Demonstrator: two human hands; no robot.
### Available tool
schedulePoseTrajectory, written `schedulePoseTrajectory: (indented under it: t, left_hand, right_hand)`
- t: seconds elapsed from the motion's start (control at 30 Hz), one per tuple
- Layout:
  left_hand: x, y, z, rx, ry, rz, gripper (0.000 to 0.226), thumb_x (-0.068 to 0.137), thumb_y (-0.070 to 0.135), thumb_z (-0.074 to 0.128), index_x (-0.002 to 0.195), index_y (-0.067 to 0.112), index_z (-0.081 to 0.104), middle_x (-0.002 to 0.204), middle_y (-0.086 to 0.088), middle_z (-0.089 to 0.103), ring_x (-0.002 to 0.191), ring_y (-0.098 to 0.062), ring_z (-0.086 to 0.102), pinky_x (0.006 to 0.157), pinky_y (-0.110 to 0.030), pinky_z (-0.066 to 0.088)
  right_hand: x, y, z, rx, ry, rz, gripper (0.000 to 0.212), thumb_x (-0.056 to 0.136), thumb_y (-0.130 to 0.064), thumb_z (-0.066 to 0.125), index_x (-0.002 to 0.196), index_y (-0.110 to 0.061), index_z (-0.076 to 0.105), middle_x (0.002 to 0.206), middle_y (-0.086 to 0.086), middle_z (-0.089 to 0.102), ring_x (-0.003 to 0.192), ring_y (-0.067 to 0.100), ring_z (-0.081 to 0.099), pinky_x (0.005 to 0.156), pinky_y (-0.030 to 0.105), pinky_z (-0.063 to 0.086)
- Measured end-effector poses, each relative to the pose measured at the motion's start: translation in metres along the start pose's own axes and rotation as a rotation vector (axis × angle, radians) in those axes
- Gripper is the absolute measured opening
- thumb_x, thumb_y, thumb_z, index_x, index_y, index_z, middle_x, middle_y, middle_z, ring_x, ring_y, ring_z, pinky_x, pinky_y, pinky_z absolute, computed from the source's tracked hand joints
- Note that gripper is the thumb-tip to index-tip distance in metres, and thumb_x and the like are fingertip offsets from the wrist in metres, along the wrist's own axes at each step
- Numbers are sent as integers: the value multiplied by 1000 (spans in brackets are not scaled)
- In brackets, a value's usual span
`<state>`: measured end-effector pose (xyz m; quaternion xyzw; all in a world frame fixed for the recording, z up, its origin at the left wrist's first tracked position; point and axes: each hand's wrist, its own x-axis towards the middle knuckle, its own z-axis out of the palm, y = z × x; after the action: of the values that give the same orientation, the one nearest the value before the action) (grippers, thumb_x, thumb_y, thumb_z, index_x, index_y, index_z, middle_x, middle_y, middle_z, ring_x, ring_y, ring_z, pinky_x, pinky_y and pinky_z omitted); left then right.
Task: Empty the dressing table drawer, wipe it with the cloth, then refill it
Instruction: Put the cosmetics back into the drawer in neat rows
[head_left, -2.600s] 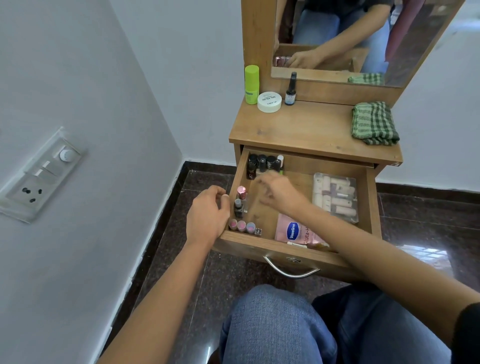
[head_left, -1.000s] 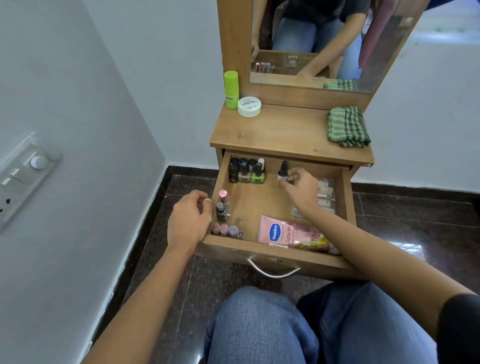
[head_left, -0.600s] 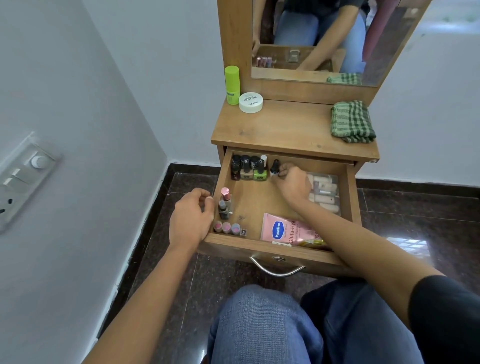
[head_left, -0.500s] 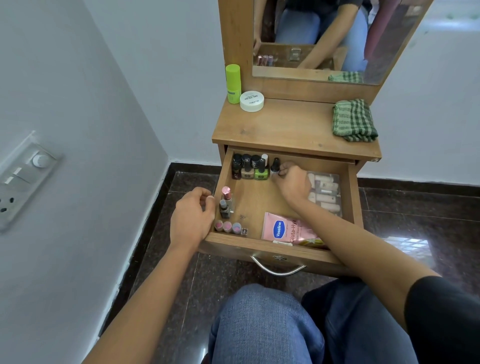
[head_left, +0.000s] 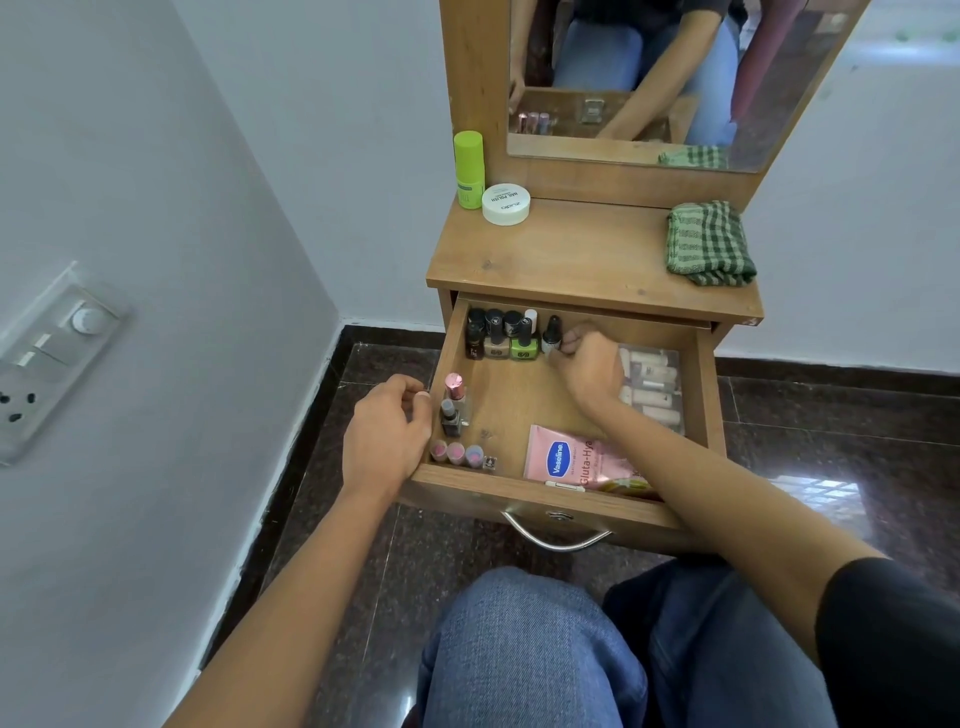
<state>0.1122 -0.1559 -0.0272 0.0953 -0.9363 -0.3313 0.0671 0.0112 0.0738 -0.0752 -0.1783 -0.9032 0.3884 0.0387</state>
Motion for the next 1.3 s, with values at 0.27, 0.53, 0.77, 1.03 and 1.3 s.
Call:
schedulePoseTrajectory:
  t: [0.27, 0.53, 0.77, 1.03, 1.3]
  left_hand:
    - [0, 0, 0, 3, -6, -7, 20, 97, 32, 52, 108, 21, 65, 98, 4, 66, 83, -8, 60, 71, -27, 49]
    - [-1, 1, -1, -3, -8, -14, 23, 96, 31, 50, 109, 20, 66, 98, 4, 67, 82, -9, 61, 70, -29, 51]
    - [0, 0, 0, -8, -7, -7, 23, 97, 30, 51, 111, 20, 65, 99, 5, 68, 86, -9, 63, 77, -32, 55]
    - [2, -2, 2, -7, -7, -1, 21, 96, 32, 52, 110, 23, 64, 99, 7, 67, 86, -7, 62, 78, -33, 56]
    - [2, -3, 3, 9, -3, -12, 21, 97, 33, 52, 111, 23, 64, 101, 7, 67, 86, -8, 62, 77, -29, 54]
  right_hand:
    - [-18, -20, -51, 20, 33, -385, 13, 84, -18, 64, 95, -20, 59, 84, -9, 62, 80, 10, 60, 73, 36, 54]
    - [46, -128, -65, 44, 61, -586, 41, 77, -23, 67, 115, -13, 56, 111, 4, 57, 93, 18, 55, 83, 37, 47]
    - [99, -200, -40, -151, -87, -658, 73, 79, -16, 70, 144, -19, 36, 129, 11, 39, 111, 30, 51, 89, 40, 47]
    - [118, -212, -19, -229, -51, -614, 48, 80, -19, 68, 125, -11, 50, 125, 13, 43, 108, 31, 51, 87, 38, 45]
    - [113, -216, -19, -72, -61, -663, 32, 74, -7, 65, 102, -8, 49, 100, 13, 55, 87, 27, 50, 76, 37, 43]
